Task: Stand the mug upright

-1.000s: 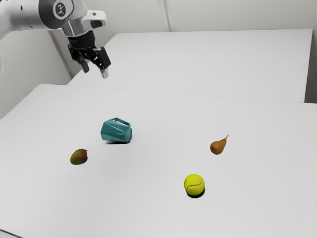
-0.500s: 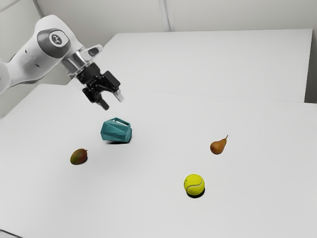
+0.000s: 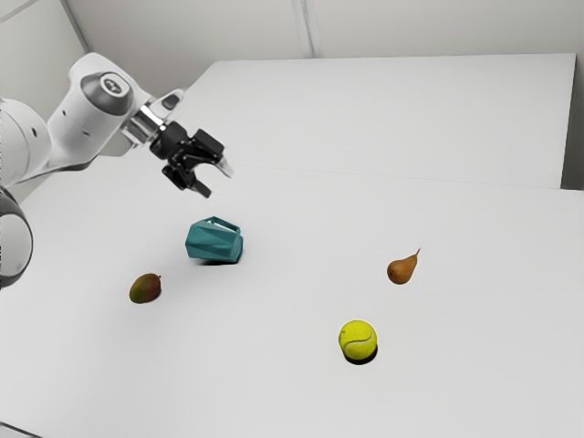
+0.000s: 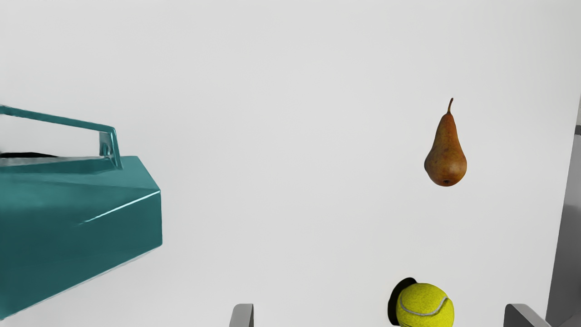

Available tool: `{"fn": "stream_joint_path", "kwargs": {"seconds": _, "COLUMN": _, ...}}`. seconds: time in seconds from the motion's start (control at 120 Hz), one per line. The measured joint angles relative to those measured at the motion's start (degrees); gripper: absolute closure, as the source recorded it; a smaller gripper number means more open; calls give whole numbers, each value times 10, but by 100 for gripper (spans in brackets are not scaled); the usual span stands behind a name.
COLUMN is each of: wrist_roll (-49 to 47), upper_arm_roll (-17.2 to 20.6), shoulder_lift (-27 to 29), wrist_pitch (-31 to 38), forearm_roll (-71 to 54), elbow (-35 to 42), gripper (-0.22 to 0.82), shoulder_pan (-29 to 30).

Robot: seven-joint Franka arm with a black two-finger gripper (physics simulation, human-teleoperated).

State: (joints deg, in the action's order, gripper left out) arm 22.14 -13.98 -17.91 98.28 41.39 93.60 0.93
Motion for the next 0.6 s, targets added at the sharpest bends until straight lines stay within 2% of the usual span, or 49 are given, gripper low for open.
{"fn": "stream_joint_path", "kwargs": {"seconds": 0.133, "wrist_roll": 16, "upper_arm_roll": 7, "shoulder_lift": -42, "wrist_pitch": -13, "forearm_roll": 22, "elbow": -36, "gripper": 0, "shoulder_pan": 29}}
{"fn": "stream_joint_path", "kwargs": {"seconds": 0.5, "wrist_roll": 68, "upper_arm_roll": 93, "shoulder_lift": -73, "wrist_pitch": -30, "forearm_roll": 41, "elbow": -20, "gripper": 1, "shoulder_pan": 145}}
{"fn": "stream_joint_path", "kwargs": {"seconds": 0.6, "wrist_roll": 80, "upper_arm_roll": 103, "shoulder_lift": -82, "wrist_pitch": -32, "forearm_roll": 44, "elbow": -25, "gripper": 1, "shoulder_pan": 166}}
